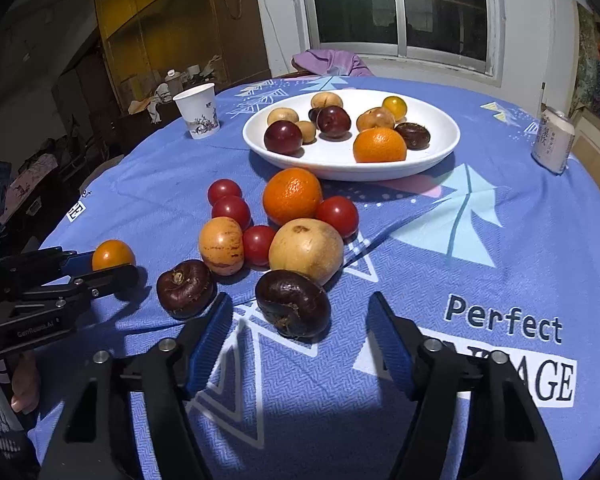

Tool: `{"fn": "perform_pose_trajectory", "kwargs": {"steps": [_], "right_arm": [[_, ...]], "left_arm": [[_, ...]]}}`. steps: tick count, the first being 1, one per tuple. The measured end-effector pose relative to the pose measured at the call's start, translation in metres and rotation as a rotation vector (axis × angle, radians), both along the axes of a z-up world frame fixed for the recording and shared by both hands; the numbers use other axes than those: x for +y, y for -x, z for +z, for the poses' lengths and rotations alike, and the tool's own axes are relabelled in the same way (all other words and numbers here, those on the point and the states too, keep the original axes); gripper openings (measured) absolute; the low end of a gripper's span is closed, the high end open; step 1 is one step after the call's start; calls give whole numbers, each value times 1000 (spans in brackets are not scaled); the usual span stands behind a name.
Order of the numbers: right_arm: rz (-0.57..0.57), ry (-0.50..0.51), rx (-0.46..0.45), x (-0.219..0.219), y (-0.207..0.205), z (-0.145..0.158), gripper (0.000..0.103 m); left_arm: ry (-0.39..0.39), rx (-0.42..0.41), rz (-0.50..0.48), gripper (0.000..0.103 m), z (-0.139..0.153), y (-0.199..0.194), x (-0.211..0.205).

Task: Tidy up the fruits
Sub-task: 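Grasp an orange tangerine with the left tool while the right tool grasps a dark mangosteen, then carry the tangerine and mangosteen over the white plate and open both tools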

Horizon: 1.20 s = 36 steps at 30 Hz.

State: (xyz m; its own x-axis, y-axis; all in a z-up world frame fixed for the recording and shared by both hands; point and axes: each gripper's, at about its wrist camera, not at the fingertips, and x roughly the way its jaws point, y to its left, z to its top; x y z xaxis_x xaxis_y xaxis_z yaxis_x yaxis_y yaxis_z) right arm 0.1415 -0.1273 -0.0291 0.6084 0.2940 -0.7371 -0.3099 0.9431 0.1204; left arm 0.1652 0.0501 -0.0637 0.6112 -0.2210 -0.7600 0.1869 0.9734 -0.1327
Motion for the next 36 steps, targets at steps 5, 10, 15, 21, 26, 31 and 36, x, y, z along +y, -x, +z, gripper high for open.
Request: {"fn": "perform_pose_trajectory", "kwargs": {"steps": [5,10,15,21,26,31,36], "right_arm": [[9,-18,48,1,-6,-6,50],[18,-31,63,1,-7,-8,40],[19,-47,41,-2,-3,-4,40],[-15,-97,-19,-19,-4,21,40],[-85,-117,-158,-45,-32,97,40],[-193,-144,-255,-63,-85,145,40],[-225,-187,-152,-67,-153,115,40]], "left_arm": [[-1,9,-2,38,-1,0,0],[4,37,0,38,-5,-4,1],[9,48,2,38,-7,-5,1],[1,32,17,38,15,-25,-1],[-49,-104,17,38,81,-65,-21],[-44,-155,-49,38,102,-105,-72],[-54,-91,-73,38,66,-141,-105]]}}
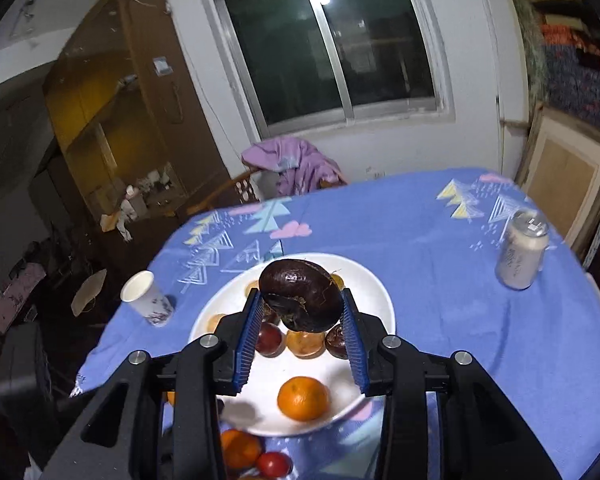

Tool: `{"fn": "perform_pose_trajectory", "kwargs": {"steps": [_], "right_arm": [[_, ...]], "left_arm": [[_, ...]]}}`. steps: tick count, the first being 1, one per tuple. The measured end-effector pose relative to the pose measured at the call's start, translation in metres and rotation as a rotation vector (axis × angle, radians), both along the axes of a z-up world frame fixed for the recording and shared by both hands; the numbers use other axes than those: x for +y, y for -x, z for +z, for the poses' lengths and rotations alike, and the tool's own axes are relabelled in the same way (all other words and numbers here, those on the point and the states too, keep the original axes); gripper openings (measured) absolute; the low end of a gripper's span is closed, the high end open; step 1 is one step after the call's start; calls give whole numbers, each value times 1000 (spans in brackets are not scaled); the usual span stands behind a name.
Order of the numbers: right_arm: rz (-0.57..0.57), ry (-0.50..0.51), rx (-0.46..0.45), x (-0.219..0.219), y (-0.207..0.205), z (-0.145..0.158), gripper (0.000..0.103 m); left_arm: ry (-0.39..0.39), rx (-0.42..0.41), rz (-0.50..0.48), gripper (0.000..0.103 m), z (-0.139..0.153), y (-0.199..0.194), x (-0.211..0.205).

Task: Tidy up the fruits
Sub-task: 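Carry the tangerine and mangosteen over the white plate and open both tools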

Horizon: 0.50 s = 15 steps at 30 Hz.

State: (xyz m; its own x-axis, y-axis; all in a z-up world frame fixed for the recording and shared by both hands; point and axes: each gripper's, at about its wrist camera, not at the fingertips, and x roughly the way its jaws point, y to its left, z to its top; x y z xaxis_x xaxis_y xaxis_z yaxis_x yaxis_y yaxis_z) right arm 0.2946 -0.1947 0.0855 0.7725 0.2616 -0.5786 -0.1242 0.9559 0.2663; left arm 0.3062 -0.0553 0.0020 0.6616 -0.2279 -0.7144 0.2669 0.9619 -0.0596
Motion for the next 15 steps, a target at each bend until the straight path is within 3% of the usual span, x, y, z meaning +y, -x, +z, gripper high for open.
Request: {"fn": "perform_pose_trajectory", "kwargs": {"steps": [8,15], "right_arm": [[-2,48,131,13,-69,-59,40],[-14,43,183,9,-92,-87,40]], "left_arm": [[7,101,0,38,-45,-36,-5],[-27,91,-9,38,-56,-45,-11]]}}
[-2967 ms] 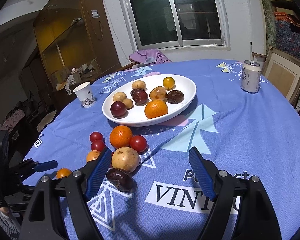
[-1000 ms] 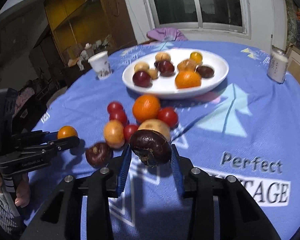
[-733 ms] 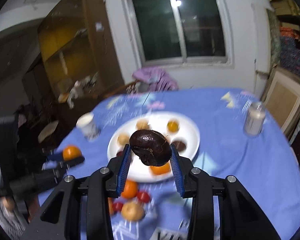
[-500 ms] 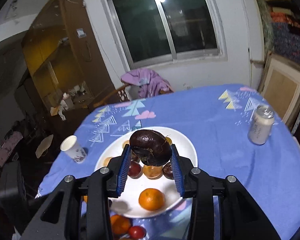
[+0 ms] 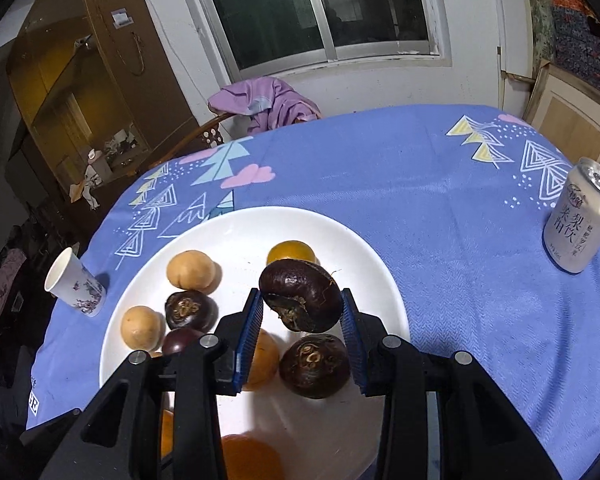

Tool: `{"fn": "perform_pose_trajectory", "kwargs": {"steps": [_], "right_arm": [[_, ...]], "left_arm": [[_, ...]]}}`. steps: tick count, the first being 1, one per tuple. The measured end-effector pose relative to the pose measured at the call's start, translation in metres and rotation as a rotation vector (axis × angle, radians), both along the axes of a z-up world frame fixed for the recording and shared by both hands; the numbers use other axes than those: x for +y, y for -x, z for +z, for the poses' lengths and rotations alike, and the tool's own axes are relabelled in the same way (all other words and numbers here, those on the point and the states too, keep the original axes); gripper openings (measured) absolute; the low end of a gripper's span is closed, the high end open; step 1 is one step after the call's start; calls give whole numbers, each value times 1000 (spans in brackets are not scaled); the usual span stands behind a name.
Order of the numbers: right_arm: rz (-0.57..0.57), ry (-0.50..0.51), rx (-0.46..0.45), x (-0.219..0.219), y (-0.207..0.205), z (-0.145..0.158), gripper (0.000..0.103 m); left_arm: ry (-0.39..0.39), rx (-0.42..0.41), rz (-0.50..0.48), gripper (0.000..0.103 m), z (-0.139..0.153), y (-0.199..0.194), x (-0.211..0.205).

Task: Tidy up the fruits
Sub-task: 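Carry the tangerine and mangosteen over the white plate and open both tools, then move both tools back toward the fruit pile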

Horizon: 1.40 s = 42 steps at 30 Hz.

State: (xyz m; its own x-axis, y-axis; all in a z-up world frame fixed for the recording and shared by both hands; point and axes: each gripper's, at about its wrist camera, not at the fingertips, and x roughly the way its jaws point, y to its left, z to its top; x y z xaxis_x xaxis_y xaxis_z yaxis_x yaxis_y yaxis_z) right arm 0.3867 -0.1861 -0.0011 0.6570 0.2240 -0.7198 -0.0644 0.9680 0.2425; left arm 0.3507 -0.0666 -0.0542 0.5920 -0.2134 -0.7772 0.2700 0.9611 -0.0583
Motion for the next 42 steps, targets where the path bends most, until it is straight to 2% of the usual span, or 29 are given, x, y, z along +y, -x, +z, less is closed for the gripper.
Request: {"fn": "perform_pose_trajectory", "kwargs": {"steps": [4,6,8,12,16,18,20,21,22,24,25,28,32,36,42], "right_arm": [[-9,-3,24,-5,-6,-12,41],[-13,-4,20,-5,-5,-12,43],[-8,-9,7,-5,-3,-8,43],[-3,-11,-19,-4,3,3,44],[0,-52,-88,-5,19,32,44],[10,-65,-135,-3,34,52,48],[32,-74,-187,2,59,75,59],[53,-70,-207,5,74,83,61],[71,-64,-224,7,87,89,64],[86,-42,-259,10,117,93,68],[86,-34,-270,9,134,91,71],[77,-20,-271,2,177,73,71],[21,-8,-225,-14,214,36,71],[19,-38,-172,-22,225,20,71],[16,-50,-162,-21,227,18,73]], "left_arm": [[-6,8,-17,38,-1,1,-4],[5,5,-8,45,0,2,-2],[11,-6,9,58,3,3,2],[52,4,16,60,7,4,12],[93,-10,42,60,20,10,30],[108,-33,68,60,30,17,44],[114,-72,105,62,41,31,61],[117,-83,117,64,44,39,67],[118,-92,130,68,45,46,74],[108,-95,150,68,42,65,84],[105,-90,151,68,39,73,87],[80,-88,143,68,29,104,91],[34,-97,102,68,15,151,91],[-26,-118,38,68,7,180,78],[-50,-90,-18,68,-3,181,64]]}}
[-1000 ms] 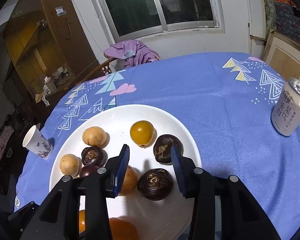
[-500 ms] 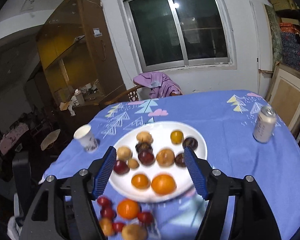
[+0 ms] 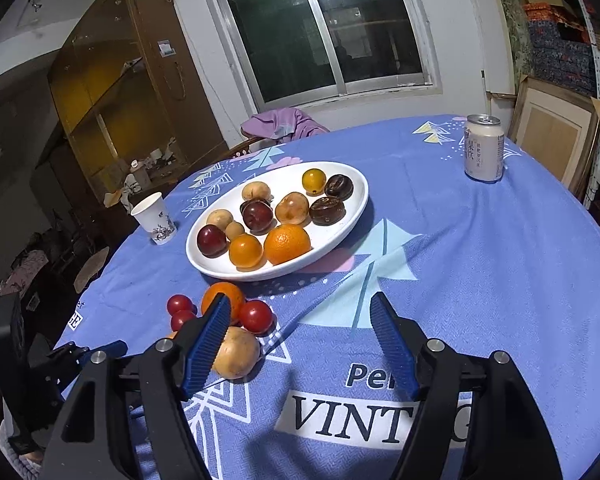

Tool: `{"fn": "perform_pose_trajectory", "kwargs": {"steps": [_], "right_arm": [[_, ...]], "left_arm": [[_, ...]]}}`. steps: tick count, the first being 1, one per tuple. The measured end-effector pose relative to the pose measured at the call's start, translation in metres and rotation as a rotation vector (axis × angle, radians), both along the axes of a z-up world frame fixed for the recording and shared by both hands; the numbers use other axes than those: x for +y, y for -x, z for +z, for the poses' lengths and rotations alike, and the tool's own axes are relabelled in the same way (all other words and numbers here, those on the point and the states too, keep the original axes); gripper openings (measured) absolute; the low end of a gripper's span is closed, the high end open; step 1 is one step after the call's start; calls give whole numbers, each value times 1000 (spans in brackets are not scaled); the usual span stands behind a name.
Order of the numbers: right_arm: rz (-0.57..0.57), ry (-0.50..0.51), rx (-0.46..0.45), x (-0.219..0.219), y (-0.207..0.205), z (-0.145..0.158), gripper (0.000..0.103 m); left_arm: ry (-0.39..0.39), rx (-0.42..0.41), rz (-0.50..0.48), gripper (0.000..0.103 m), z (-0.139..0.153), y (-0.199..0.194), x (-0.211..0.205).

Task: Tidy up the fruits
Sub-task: 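Move both tools back toward the fruit pile, then grasp a dark mangosteen with the left tool while the right tool grasps a pale round fruit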

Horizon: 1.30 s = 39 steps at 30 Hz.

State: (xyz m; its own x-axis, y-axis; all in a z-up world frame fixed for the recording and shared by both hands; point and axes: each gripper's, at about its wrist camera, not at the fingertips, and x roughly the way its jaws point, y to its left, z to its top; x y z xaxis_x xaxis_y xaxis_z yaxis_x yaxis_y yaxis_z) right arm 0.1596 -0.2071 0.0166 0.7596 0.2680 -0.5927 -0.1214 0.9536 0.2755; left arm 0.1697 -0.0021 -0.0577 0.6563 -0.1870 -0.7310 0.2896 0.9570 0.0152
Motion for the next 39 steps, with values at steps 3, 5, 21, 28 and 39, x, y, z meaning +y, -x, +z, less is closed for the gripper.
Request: {"fn": "perform_pose_trajectory", "kwargs": {"steps": [3,5,21,28,39], "right_arm": [[6,3,2,1,2,0,75],[13,8,1,3,2,0,77],[22,19,-2,5,2,0,77],[31,22,-1,8,4,0,77],[83,67,14,26,5,-6,77]], "left_arm": [[-6,31,-7,68,-6,-6,-4],[-2,39,-6,71,-6,-9,-4],[-42,44,132,74,-9,-17,28],[-5,77,123,67,-14,-24,30],[8,97,70,42,-19,-29,22]]}}
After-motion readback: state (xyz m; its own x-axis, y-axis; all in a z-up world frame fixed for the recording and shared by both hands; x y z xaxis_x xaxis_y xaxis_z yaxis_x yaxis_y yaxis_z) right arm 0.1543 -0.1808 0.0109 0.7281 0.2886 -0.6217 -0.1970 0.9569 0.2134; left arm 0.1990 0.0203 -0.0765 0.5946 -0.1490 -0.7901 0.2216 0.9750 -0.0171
